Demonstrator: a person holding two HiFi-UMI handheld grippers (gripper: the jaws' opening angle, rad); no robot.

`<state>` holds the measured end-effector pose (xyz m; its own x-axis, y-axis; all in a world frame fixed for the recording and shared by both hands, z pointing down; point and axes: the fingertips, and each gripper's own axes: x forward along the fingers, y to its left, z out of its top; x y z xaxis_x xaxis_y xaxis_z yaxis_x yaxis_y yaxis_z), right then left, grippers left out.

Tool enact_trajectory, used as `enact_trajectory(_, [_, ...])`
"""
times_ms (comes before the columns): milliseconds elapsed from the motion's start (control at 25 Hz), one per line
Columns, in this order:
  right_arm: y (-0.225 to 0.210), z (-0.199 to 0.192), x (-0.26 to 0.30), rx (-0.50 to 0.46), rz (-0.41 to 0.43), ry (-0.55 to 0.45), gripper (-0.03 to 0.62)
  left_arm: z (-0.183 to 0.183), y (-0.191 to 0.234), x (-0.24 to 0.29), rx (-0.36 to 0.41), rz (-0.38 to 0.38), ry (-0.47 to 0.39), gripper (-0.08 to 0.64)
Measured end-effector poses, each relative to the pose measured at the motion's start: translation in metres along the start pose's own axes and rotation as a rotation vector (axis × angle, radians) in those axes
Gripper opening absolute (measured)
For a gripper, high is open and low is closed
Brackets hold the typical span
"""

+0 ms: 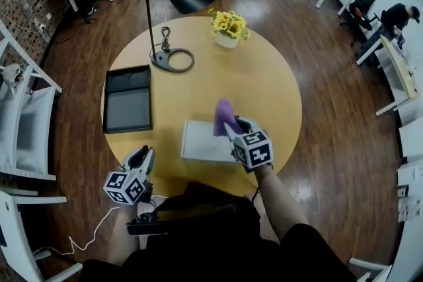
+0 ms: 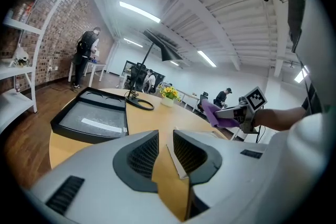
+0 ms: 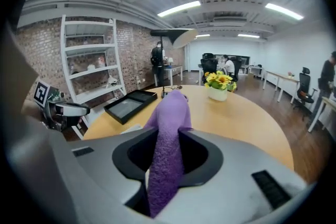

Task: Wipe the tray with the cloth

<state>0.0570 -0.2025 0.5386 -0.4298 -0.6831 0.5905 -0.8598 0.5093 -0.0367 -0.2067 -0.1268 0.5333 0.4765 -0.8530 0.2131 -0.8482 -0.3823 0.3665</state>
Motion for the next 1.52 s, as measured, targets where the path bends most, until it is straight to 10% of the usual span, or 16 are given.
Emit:
enact_trajectory(360, [0.095,-0.013,0.085,-0.222,0.031,0.197,0.107,0.006,0.018,-0.029,-0.035,0.001,-0.044,0.078])
enact_trajectory(1080, [0.006,-0.064,0.050,-0.093,-0.082,0.284,0.106,-0.008,0.008,-0.015,-0.082,-0.037,-0.022,0.078])
enact_trajectory(1520, [-0.014,-0.075,0.014,-0.171,-0.124,0.362,0.104,-0.001,-0.016,-0.017,-0.087,-0.077,-0.027,0.078])
